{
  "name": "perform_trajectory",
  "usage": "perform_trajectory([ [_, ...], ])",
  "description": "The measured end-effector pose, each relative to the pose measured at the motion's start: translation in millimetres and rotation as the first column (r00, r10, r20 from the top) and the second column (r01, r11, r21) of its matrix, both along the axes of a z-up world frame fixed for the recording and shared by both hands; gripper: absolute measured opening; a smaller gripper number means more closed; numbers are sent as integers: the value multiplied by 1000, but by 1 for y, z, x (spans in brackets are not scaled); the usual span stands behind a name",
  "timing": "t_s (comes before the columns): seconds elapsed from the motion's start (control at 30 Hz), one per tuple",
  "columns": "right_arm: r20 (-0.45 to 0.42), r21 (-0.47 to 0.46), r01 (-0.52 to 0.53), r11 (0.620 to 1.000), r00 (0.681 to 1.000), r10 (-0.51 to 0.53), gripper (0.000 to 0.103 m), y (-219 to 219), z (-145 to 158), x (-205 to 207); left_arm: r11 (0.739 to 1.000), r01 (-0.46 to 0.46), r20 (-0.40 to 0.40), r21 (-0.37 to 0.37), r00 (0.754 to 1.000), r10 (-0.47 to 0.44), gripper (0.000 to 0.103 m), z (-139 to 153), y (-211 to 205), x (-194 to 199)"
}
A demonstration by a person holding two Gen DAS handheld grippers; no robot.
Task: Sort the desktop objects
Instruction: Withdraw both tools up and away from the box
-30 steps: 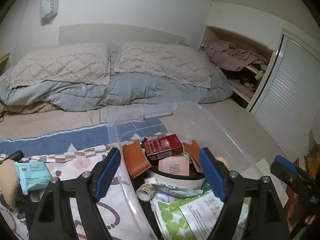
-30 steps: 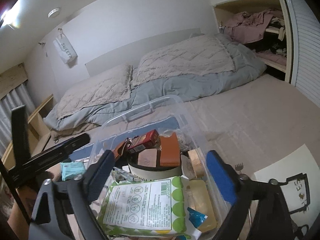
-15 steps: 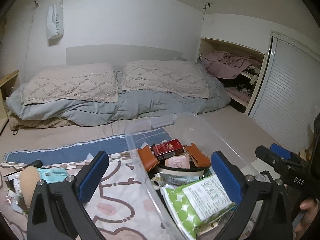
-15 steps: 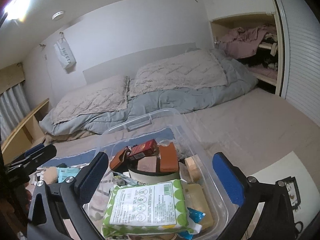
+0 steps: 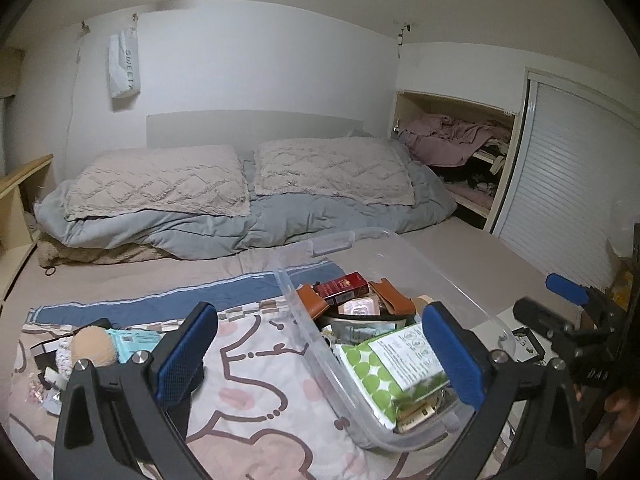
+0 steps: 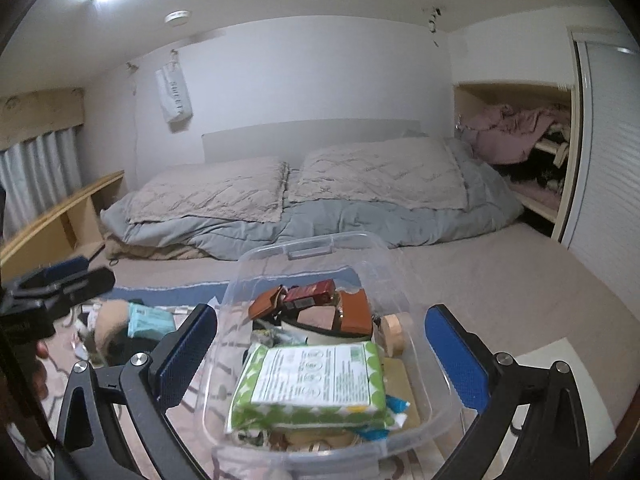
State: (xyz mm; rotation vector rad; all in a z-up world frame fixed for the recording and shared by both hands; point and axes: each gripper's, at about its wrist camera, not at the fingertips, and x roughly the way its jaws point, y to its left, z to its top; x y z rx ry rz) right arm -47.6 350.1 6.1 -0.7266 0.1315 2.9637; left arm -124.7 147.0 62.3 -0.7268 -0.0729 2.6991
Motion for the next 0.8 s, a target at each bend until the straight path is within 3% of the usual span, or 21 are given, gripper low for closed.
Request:
perform_trajectory([
  [0.33,-11,28,-6,1000,1000,7,103,-18,-7,37,1000,17,-17,-26,1000,-18,103,-8,-12,45],
  [0.8,-6,67,-13,998,1000,14,103,-31,-20,66,997,29,11,-75,1000,-28,103,-38,-15,72],
])
